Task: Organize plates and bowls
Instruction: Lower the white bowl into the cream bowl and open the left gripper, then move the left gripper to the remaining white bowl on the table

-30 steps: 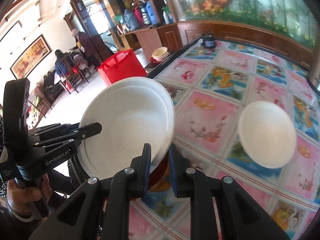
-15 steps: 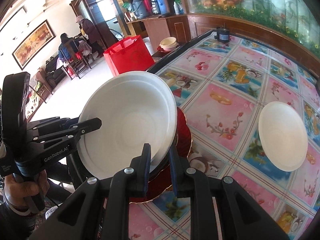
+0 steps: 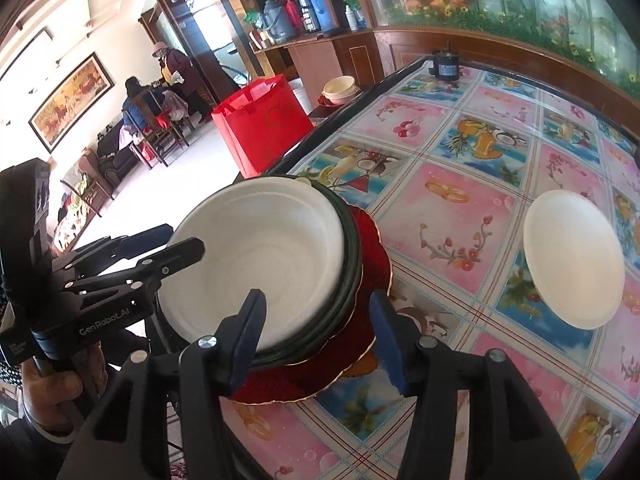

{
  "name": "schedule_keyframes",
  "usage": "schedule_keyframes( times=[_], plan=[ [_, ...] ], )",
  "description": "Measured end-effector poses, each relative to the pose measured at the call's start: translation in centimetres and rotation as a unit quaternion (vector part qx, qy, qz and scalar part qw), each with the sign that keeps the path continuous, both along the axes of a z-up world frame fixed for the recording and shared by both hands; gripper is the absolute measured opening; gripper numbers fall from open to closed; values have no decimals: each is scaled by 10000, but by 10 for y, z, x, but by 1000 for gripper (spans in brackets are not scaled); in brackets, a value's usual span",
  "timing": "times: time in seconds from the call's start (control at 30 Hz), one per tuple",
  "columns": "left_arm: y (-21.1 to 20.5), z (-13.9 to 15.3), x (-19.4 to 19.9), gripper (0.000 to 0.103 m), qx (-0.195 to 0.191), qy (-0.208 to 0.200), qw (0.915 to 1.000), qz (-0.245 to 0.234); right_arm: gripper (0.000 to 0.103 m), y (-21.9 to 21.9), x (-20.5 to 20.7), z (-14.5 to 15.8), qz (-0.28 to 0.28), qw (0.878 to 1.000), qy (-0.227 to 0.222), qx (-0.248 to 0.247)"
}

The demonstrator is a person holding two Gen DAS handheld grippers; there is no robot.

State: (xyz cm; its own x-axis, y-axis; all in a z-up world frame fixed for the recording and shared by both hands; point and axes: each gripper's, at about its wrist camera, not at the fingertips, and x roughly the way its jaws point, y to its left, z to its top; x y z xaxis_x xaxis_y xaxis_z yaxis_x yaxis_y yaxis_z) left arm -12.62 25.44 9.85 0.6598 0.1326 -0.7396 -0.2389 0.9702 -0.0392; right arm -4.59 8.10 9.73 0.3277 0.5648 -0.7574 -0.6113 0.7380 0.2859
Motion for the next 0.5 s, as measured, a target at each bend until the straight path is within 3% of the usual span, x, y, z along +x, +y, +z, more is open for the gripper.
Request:
schedule_keyframes(
  times=[0.17,0.5],
  plan=[
    [-12,19,-9,71,197,-446,9988,17,59,-15,-1,4,-149,9998,-52,94],
    [-52,26,5,71,70,-598,9973,-414,64,-50,3,5,-525,9985,-87,112]
  ],
)
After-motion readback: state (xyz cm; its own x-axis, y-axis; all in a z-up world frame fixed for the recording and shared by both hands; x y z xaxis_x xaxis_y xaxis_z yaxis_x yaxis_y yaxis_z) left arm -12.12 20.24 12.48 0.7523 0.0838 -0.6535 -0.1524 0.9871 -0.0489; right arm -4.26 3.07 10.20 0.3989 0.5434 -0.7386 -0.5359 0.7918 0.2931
